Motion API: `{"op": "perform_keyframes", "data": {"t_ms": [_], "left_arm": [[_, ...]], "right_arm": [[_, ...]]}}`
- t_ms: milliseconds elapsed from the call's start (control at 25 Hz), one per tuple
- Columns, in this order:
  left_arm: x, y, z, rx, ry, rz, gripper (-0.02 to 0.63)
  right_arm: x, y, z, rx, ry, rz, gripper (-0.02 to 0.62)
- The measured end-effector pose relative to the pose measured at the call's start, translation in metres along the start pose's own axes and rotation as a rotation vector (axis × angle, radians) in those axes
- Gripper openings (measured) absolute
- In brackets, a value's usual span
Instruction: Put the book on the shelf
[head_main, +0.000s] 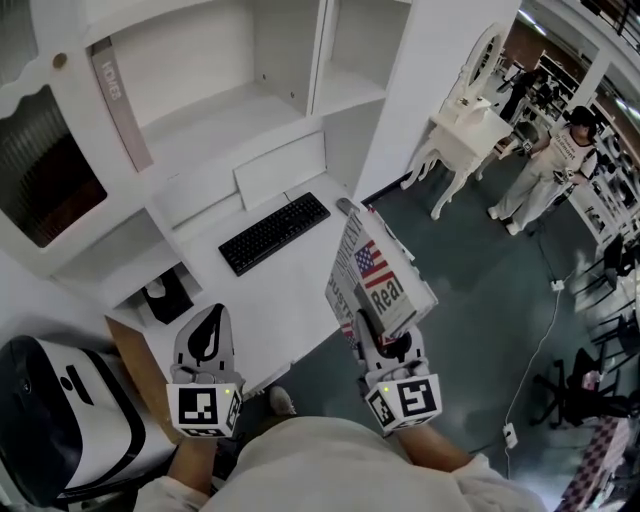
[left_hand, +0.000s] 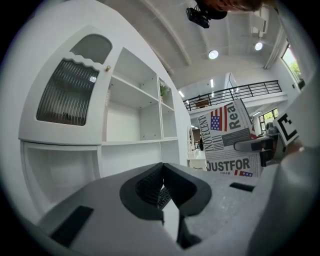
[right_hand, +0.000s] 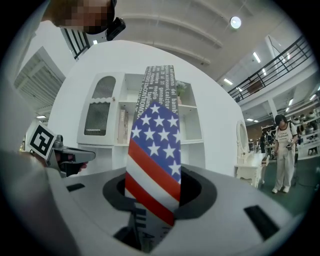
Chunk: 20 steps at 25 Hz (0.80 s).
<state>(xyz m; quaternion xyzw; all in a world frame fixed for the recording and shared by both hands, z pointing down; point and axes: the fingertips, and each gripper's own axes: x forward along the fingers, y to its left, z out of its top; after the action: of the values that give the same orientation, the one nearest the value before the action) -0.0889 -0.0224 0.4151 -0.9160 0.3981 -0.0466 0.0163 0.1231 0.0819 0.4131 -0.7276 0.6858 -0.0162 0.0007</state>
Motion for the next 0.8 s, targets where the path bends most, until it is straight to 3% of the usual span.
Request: {"op": "perform_keyframes", "data": {"t_ms": [440, 800], "left_arm": [[0.038, 0.048, 0.011, 0.001, -0.02, -0.006, 0.003], [0.058, 0.066, 0.015, 0.004, -0.017, 0.053, 0.003]], "right_arm": [[0.077, 0.005, 0.044, -0.05, -0.067, -0.006, 0.16], [0.143, -0.007, 0.09, -0.078, -0.146, 0.06, 0.16]]}}
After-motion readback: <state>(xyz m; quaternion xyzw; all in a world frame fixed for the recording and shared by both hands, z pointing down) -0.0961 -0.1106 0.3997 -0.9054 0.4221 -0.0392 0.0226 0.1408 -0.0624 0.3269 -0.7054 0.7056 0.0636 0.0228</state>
